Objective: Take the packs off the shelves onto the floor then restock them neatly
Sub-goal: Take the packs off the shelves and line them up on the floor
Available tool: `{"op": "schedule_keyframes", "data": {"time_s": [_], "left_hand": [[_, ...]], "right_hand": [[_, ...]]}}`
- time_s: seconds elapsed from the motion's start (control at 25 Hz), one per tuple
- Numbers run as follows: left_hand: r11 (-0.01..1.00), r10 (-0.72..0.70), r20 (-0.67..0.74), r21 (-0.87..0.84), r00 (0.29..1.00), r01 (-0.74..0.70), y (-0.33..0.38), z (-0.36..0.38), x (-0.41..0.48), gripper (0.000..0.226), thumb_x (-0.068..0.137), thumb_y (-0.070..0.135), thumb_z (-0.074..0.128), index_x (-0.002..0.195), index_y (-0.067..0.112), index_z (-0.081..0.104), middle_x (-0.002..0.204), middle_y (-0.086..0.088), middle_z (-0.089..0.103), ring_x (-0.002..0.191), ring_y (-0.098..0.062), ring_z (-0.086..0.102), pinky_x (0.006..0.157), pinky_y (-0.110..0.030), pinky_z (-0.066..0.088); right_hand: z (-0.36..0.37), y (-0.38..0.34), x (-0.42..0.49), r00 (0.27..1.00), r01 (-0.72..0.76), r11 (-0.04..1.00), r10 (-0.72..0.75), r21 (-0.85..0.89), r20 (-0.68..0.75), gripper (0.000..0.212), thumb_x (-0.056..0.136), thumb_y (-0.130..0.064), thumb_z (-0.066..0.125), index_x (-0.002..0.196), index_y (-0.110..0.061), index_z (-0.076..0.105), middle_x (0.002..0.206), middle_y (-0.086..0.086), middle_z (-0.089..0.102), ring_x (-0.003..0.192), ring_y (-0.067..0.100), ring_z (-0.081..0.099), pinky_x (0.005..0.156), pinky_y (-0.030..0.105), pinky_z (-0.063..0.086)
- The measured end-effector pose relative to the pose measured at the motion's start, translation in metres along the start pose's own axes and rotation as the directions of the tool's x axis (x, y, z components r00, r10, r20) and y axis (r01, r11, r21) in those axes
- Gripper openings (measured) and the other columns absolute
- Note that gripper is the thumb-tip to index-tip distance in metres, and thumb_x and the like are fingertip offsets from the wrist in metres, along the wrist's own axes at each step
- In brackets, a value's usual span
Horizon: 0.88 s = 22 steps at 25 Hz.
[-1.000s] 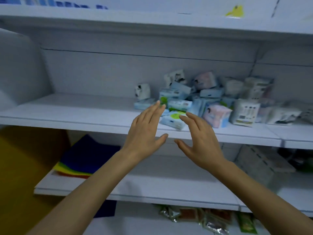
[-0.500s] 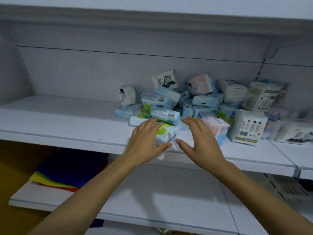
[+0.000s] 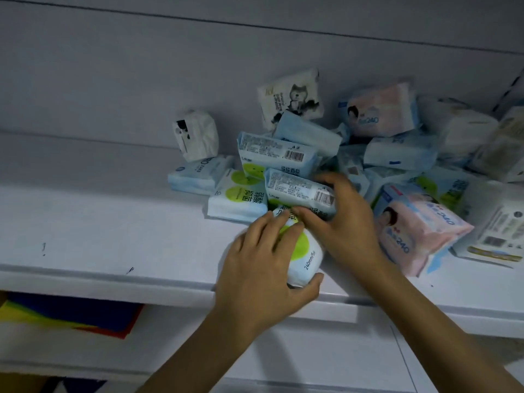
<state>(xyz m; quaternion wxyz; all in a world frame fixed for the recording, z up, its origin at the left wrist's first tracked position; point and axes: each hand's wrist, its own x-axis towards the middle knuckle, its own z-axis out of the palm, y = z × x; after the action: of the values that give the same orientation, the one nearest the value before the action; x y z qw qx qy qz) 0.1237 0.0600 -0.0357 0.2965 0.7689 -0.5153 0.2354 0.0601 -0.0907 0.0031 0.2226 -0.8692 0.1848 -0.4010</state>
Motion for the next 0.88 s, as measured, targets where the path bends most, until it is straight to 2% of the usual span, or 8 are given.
{"op": "schedule_keyframes", "data": {"time_s": [0.16, 0.4, 0.52, 0.6, 0.64, 0.72, 0.8, 0.88], "left_hand": [[1.0, 0.001, -0.014, 0.01, 1.0, -0.001, -0.001, 0.0, 0.003, 0.068, 0.071, 0.06, 0.06, 0.123, 0.017, 0.06, 0.134, -0.003, 0.057, 0.125, -0.025, 0.052, 0.087, -0.041, 0.053], [0.995, -0.09, 0.005, 0.043, 0.996, 0.09, 0.001, -0.002, -0.001, 0.076, 0.066, 0.07, 0.057, 0.126, 0.023, 0.059, 0.138, 0.002, 0.052, 0.124, -0.019, 0.05, 0.083, -0.034, 0.051], [0.988, -0.132, 0.001, 0.08, 0.991, 0.132, 0.008, -0.006, 0.0, 0.068, 0.068, 0.063, 0.053, 0.125, 0.026, 0.06, 0.133, 0.008, 0.056, 0.119, -0.014, 0.051, 0.079, -0.031, 0.052], [0.964, -0.259, 0.016, -0.051, 0.966, 0.26, 0.015, -0.012, 0.005, 0.062, 0.07, 0.058, 0.05, 0.122, 0.027, 0.06, 0.127, 0.009, 0.058, 0.114, -0.012, 0.053, 0.085, -0.033, 0.05], [0.887, -0.399, 0.0, -0.252, 0.917, 0.386, 0.023, -0.019, 0.004, 0.057, 0.071, 0.055, 0.051, 0.118, 0.025, 0.061, 0.119, 0.008, 0.062, 0.107, -0.011, 0.056, 0.086, -0.032, 0.049], [0.418, -0.71, 0.052, -0.771, 0.702, 0.48, 0.041, -0.044, -0.003, 0.044, 0.071, 0.048, 0.057, 0.106, 0.024, 0.066, 0.103, 0.004, 0.069, 0.094, -0.013, 0.063, 0.084, -0.035, 0.049], [0.044, -0.786, 0.177, -0.94, 0.592, 0.339, 0.065, -0.069, -0.027, 0.039, 0.081, 0.047, 0.053, 0.112, 0.026, 0.065, 0.109, -0.002, 0.071, 0.101, -0.022, 0.066, 0.085, -0.039, 0.05], [-0.071, -0.82, 0.184, -0.972, 0.542, 0.223, 0.087, -0.091, -0.061, 0.041, 0.094, 0.043, 0.04, 0.125, 0.023, 0.06, 0.119, -0.006, 0.068, 0.109, -0.028, 0.062, 0.084, -0.039, 0.05]], "right_hand": [[0.006, -0.001, -0.006, 0.997, -0.025, 0.99, 0.035, 0.139, -0.064, 0.046, 0.076, -0.027, 0.079, 0.114, -0.015, 0.057, 0.104, -0.005, 0.061, 0.095, 0.011, 0.06, 0.079, 0.022, 0.049], [0.01, 0.002, -0.008, 0.998, -0.004, 0.98, 0.016, 0.197, -0.063, 0.042, 0.077, -0.025, 0.075, 0.112, -0.012, 0.057, 0.105, 0.001, 0.063, 0.098, 0.017, 0.059, 0.081, 0.032, 0.049], [0.01, 0.003, -0.005, 0.998, -0.011, 0.962, 0.027, 0.273, -0.057, 0.036, 0.078, -0.023, 0.07, 0.109, -0.012, 0.057, 0.103, 0.005, 0.063, 0.096, 0.021, 0.059, 0.08, 0.041, 0.05], [-0.001, -0.001, -0.005, 0.991, -0.028, 0.92, 0.077, 0.39, -0.11, 0.03, 0.079, -0.02, 0.07, 0.105, -0.014, 0.056, 0.1, 0.004, 0.063, 0.094, 0.02, 0.06, 0.081, 0.042, 0.05], [-0.013, -0.005, -0.008, 0.983, -0.028, 0.886, 0.107, 0.463, -0.147, 0.029, 0.081, -0.019, 0.071, 0.104, -0.017, 0.054, 0.099, 0.002, 0.063, 0.092, 0.017, 0.061, 0.08, 0.038, 0.051], [-0.039, -0.015, -0.016, 0.964, -0.005, 0.803, 0.161, 0.595, -0.21, 0.029, 0.083, -0.018, 0.072, 0.103, -0.019, 0.05, 0.095, -0.006, 0.06, 0.085, 0.003, 0.059, 0.075, 0.022, 0.049], [-0.066, -0.025, -0.025, 0.956, 0.015, 0.725, 0.192, 0.689, -0.223, 0.03, 0.084, -0.018, 0.072, 0.101, -0.017, 0.048, 0.09, -0.013, 0.056, 0.076, -0.008, 0.056, 0.068, 0.013, 0.045], [-0.082, -0.041, -0.042, 0.971, -0.02, 0.633, 0.197, 0.773, -0.136, 0.029, 0.084, -0.021, 0.073, 0.096, -0.019, 0.047, 0.086, -0.013, 0.056, 0.07, -0.009, 0.056, 0.063, 0.012, 0.045]]}}
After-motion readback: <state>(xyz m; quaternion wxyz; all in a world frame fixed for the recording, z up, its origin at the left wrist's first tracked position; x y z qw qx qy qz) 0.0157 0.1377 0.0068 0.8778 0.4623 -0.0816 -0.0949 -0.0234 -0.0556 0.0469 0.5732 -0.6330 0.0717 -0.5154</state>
